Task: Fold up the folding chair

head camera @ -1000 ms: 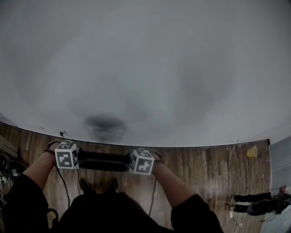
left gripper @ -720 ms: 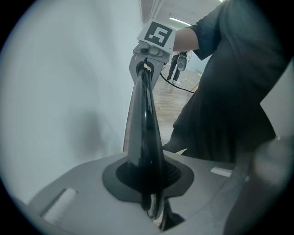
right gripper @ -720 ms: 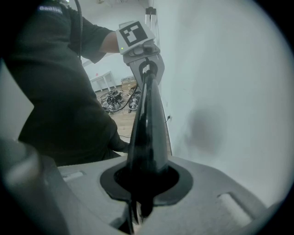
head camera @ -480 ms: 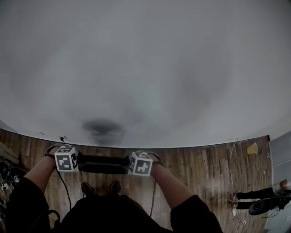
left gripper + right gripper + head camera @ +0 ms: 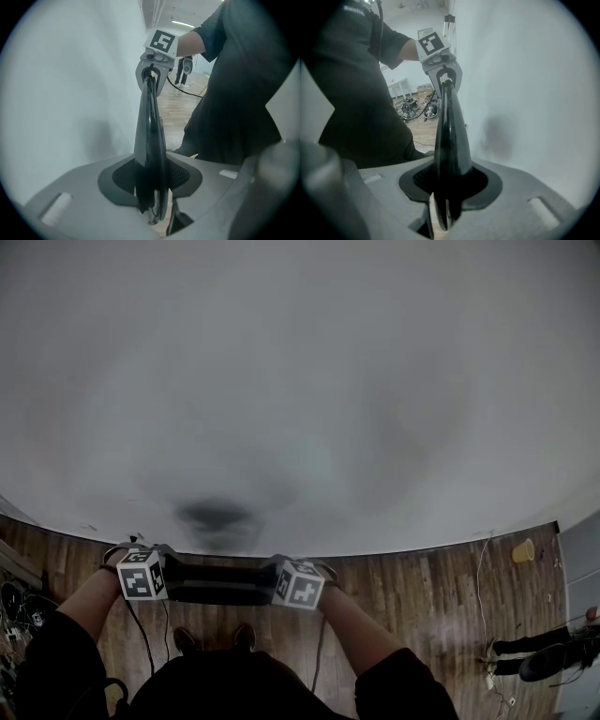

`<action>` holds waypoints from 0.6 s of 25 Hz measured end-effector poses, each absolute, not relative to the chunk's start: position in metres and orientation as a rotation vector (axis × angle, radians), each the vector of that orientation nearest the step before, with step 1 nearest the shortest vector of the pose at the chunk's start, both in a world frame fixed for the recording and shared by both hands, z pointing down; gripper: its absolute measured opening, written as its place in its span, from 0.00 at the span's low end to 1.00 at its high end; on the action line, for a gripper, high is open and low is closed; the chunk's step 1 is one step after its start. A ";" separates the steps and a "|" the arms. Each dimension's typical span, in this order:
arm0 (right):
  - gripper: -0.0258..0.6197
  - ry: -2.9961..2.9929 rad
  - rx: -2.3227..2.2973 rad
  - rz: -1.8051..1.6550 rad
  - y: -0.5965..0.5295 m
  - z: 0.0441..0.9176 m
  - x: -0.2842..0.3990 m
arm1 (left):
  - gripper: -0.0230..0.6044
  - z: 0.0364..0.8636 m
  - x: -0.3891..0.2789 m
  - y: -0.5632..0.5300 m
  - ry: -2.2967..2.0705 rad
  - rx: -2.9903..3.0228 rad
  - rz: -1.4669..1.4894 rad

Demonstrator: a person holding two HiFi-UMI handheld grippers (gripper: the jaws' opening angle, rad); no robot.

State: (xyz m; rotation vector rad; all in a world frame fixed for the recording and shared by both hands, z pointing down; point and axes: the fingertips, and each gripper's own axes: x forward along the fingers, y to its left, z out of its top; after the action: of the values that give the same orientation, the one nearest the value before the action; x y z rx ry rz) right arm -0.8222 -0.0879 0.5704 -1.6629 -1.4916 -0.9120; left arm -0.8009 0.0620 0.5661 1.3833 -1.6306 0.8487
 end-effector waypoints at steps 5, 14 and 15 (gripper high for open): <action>0.23 -1.548 -1.643 -0.923 -0.091 0.564 -0.828 | 0.30 0.562 -0.806 0.067 -1.642 1.378 0.896; 0.27 -1.650 -1.584 -0.999 -0.093 0.559 -0.851 | 0.31 0.547 -0.824 0.083 -1.721 1.319 0.929; 0.28 -1.666 -1.572 -1.008 -0.092 0.558 -0.855 | 0.31 0.545 -0.827 0.085 -1.736 1.305 0.933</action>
State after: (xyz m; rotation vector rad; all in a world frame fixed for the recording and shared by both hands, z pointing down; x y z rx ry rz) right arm -0.8548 -0.0924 0.5582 -1.5716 -1.6660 -1.0078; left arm -0.8265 0.0847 0.5448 1.3045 -1.7357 0.9326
